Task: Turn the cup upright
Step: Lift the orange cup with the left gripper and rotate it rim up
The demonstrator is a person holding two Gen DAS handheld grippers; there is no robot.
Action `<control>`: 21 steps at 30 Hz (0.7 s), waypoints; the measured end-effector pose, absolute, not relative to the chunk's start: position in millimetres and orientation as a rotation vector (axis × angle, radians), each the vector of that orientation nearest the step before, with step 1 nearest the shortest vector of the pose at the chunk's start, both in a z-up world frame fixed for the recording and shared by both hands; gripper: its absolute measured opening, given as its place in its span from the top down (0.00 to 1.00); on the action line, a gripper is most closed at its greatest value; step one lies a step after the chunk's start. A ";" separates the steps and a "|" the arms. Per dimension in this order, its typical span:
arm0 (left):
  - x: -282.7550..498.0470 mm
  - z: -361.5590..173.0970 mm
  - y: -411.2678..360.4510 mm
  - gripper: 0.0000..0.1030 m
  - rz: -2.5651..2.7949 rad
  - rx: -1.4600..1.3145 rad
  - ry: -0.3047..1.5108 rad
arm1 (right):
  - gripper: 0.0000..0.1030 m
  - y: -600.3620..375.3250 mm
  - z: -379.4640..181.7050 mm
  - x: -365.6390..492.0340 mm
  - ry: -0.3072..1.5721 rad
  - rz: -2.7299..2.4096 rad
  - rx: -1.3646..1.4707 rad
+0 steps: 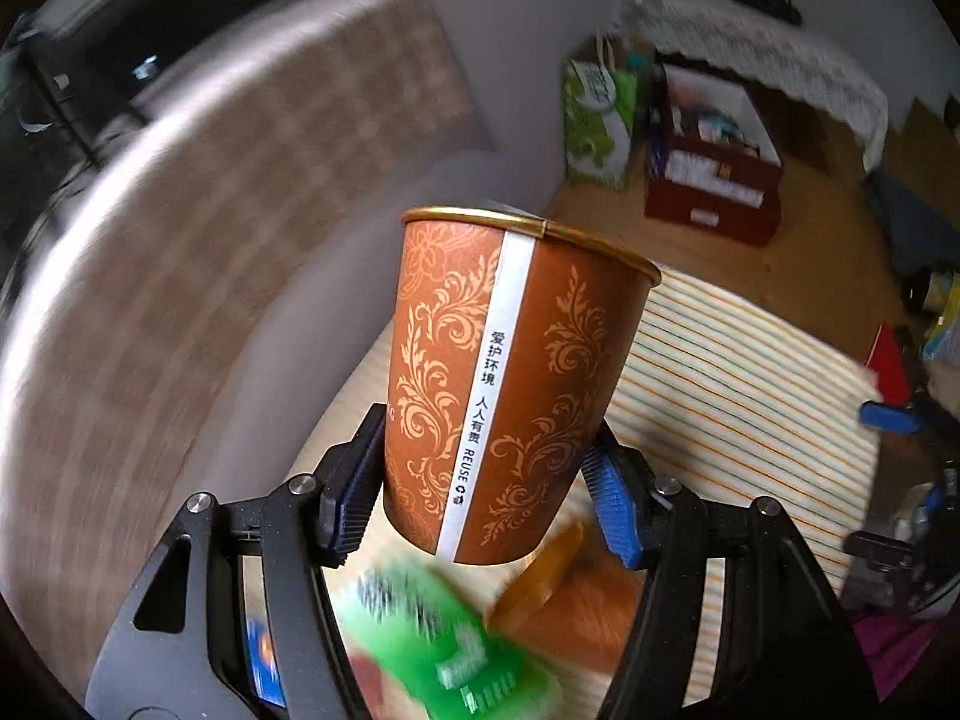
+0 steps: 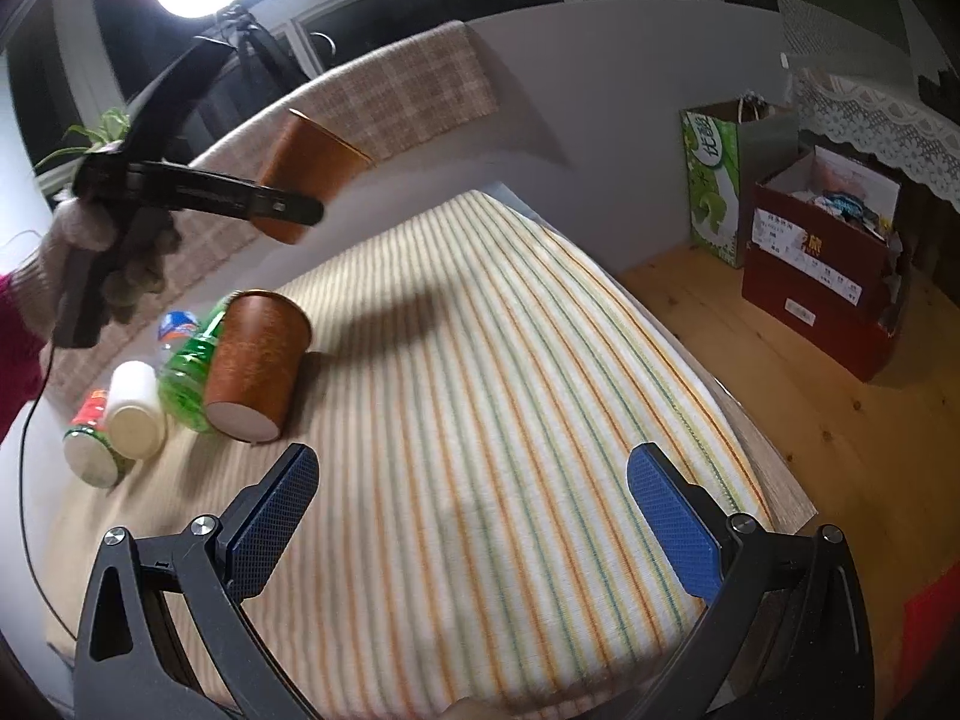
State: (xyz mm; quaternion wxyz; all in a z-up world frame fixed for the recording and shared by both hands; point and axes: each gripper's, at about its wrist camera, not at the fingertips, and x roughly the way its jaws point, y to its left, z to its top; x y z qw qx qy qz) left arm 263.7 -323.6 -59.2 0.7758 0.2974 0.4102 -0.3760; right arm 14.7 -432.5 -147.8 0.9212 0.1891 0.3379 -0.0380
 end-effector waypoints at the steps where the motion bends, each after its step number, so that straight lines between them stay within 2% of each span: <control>1: 253.5 -51.4 -311.3 0.38 -0.795 0.626 0.878 | 0.00 -430.8 -146.3 13.7 0.689 -0.071 0.386; 9: 186.3 -32.3 -211.1 0.38 -0.627 0.394 0.927 | 0.00 -403.3 -141.0 4.7 0.676 0.037 0.382; 21: 102.6 -121.8 -99.9 0.38 -0.405 -0.028 1.046 | 0.00 -345.4 -134.1 -1.0 0.696 0.182 0.287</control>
